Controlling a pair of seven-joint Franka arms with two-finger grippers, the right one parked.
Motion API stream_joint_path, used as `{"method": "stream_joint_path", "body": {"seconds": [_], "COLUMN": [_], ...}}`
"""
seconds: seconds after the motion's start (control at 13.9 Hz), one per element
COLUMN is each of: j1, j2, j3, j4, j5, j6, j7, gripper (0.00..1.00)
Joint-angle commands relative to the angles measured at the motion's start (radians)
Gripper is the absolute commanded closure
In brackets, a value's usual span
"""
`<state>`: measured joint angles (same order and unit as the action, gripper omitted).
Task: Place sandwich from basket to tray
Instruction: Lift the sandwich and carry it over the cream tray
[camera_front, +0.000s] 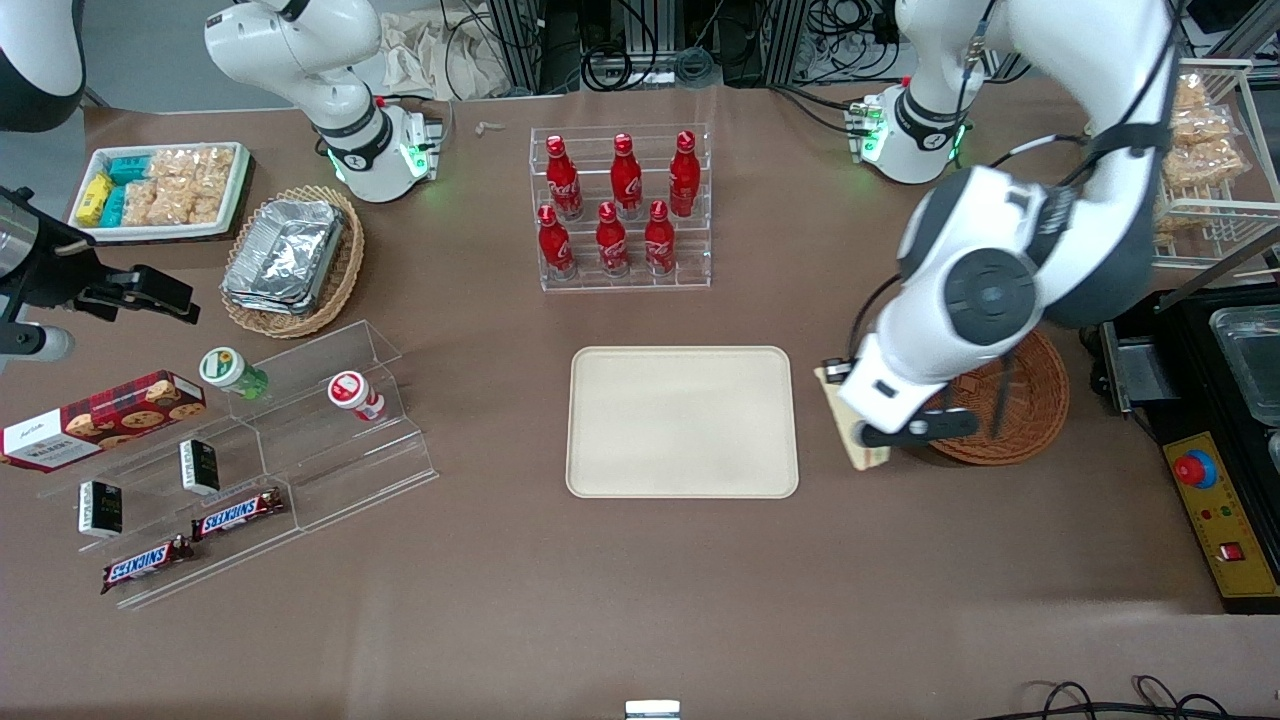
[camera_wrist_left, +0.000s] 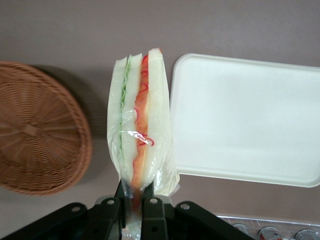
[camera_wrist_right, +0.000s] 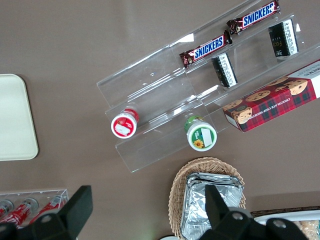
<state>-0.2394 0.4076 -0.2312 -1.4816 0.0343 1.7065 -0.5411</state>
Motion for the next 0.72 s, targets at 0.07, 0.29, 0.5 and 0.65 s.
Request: {"method": "stream_joint_path", "body": {"seconds": [0.07, 0.29, 0.5, 0.65], "j1": [-0.057, -0.089, -0.101, -0.106], "j2": [0.117, 0.180, 0.235, 0.260], "j3": [0.007, 0.007, 0.006, 0.007], "j4": [0.037, 0.034, 0.024, 0.024], "j5": [0.003, 0.003, 0.003, 0.006], "j6": [0.030, 0.036, 0.036, 0.056], "j7": [0.013, 0.038, 0.125, 0.130], "gripper": [1.00, 1.00, 1.00, 1.00]}}
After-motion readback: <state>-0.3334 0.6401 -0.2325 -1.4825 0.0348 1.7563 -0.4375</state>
